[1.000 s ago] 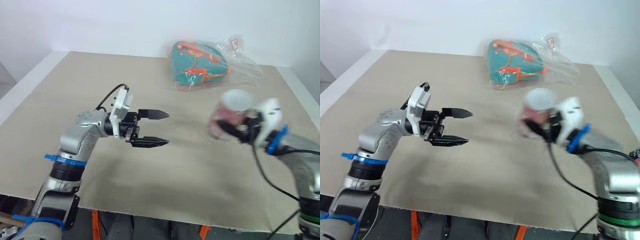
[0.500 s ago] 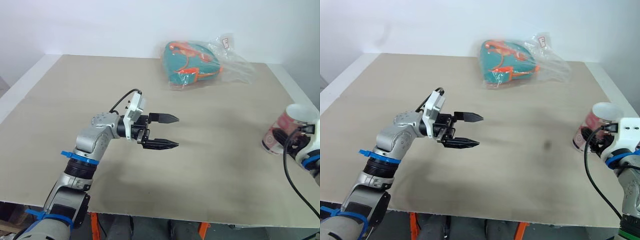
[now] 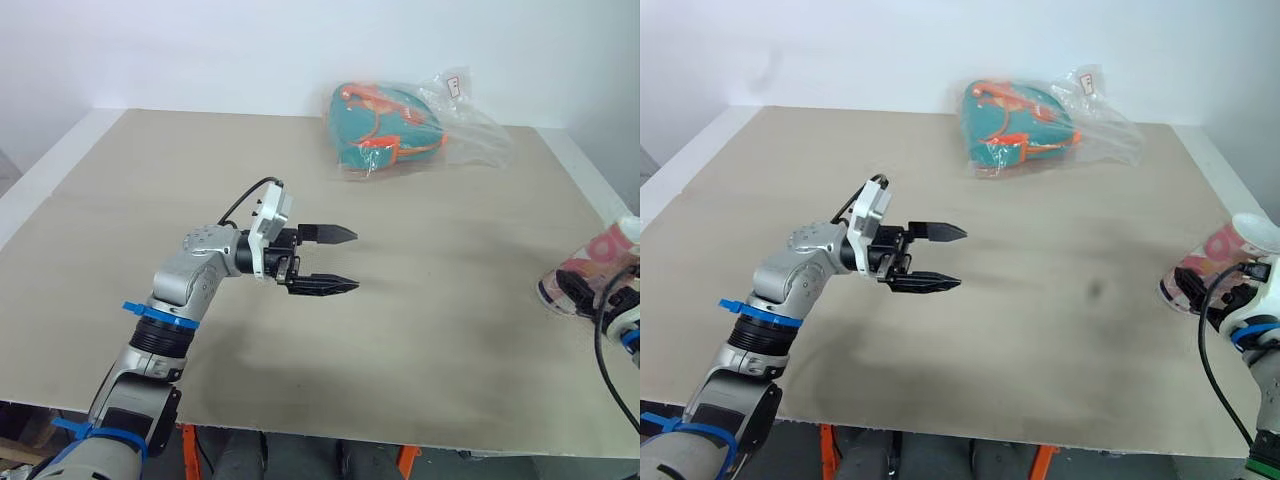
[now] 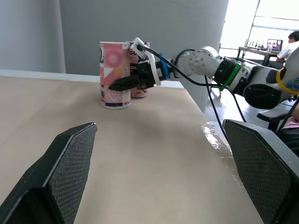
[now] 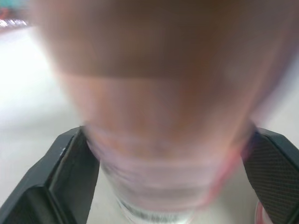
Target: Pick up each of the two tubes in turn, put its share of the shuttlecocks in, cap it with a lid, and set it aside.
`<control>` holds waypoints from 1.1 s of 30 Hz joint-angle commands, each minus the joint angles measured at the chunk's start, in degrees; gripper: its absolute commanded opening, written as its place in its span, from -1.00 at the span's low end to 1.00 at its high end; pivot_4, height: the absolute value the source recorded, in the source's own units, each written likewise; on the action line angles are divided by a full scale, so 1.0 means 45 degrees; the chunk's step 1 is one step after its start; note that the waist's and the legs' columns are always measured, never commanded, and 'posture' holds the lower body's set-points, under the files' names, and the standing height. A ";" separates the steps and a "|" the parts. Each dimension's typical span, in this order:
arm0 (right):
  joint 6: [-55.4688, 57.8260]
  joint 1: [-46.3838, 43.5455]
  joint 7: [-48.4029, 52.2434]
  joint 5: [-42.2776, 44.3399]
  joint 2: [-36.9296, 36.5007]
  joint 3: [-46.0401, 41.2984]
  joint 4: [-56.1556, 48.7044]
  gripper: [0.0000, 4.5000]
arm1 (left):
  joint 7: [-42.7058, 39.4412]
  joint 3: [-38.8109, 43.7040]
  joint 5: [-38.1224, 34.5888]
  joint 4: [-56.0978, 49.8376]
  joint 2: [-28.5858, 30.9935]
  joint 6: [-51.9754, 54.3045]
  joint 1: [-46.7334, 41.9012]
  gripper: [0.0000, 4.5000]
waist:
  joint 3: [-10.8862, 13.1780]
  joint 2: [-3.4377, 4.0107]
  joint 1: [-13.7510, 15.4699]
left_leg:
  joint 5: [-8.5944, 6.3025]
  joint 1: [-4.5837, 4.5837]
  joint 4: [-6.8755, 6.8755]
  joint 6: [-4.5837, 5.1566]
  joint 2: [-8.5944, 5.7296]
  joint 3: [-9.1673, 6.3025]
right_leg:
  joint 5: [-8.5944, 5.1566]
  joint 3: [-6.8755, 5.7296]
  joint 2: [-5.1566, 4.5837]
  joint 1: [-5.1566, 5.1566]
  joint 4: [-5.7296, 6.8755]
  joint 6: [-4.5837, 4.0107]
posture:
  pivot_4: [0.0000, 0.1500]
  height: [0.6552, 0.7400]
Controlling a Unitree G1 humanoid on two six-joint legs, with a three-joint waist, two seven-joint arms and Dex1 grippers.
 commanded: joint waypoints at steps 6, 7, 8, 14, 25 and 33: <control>-0.0328 0.0030 0.0060 0.0201 -0.0158 -0.0275 -0.0209 0.98 | 0.0083 0.0298 -0.0266 -0.0369 -0.0006 0.0020 -0.0352 1.00 | 0.0000 0.0000 0.0000 | 0.0000 0.0000 0.0000 0.0000 0.0000 0.0001 | -0.0002 0.0000 0.0000 0.0001 0.0000 0.0003 | 1.00 1.00; -0.0182 0.0241 0.0284 0.0305 -0.0167 -0.0206 -0.0429 0.98 | 0.0074 0.0280 -0.0255 -0.0295 -0.0043 0.0009 -0.0403 1.00 | 0.0000 0.0000 -0.0001 | 0.0000 0.0000 0.0000 0.0000 0.0000 0.0000 | -0.0002 0.0000 0.0000 0.0000 0.0000 0.0003 | 1.00 1.00; -0.0078 0.0444 0.0496 0.0404 -0.0165 -0.0147 -0.0643 0.98 | 0.0067 0.0264 -0.0240 -0.0228 -0.0073 -0.0008 -0.0440 1.00 | 0.0001 -0.0001 0.0004 | 0.0000 0.0000 0.0000 0.0000 0.0000 0.0000 | -0.0002 0.0000 0.0000 0.0000 0.0000 0.0004 | 1.00 1.00; 0.0364 0.1364 0.1242 0.0973 -0.0096 0.0026 -0.1648 0.98 | 0.0027 0.0227 -0.0224 -0.0127 -0.0122 -0.0009 -0.0491 1.00 | 0.0000 0.0005 0.0016 | -0.0001 -0.0001 -0.0003 -0.0001 -0.0003 0.0001 | -0.0007 0.0001 -0.0002 0.0001 -0.0002 0.0005 | 1.00 1.00; 0.1164 0.3407 0.2363 0.1140 -0.0691 0.0376 -0.2922 0.98 | -0.0069 0.0254 -0.0327 -0.0190 -0.0073 0.0150 -0.0415 1.00 | -0.0002 0.0011 0.0010 | -0.0001 0.0005 -0.0002 -0.0001 0.0002 0.0000 | -0.0013 0.0002 0.0003 0.0002 -0.0002 0.0015 | 1.00 1.00; 0.1361 0.5116 0.3405 0.1679 -0.0761 0.0045 -0.4670 0.98 | -0.0033 0.0586 -0.0558 -0.0562 0.0552 0.0558 -0.0091 1.00 | -0.0001 0.0013 0.0014 | -0.0001 0.0006 -0.0005 -0.0001 -0.0001 0.0000 | -0.0019 0.0002 0.0000 0.0002 -0.0003 0.0022 | 1.00 1.00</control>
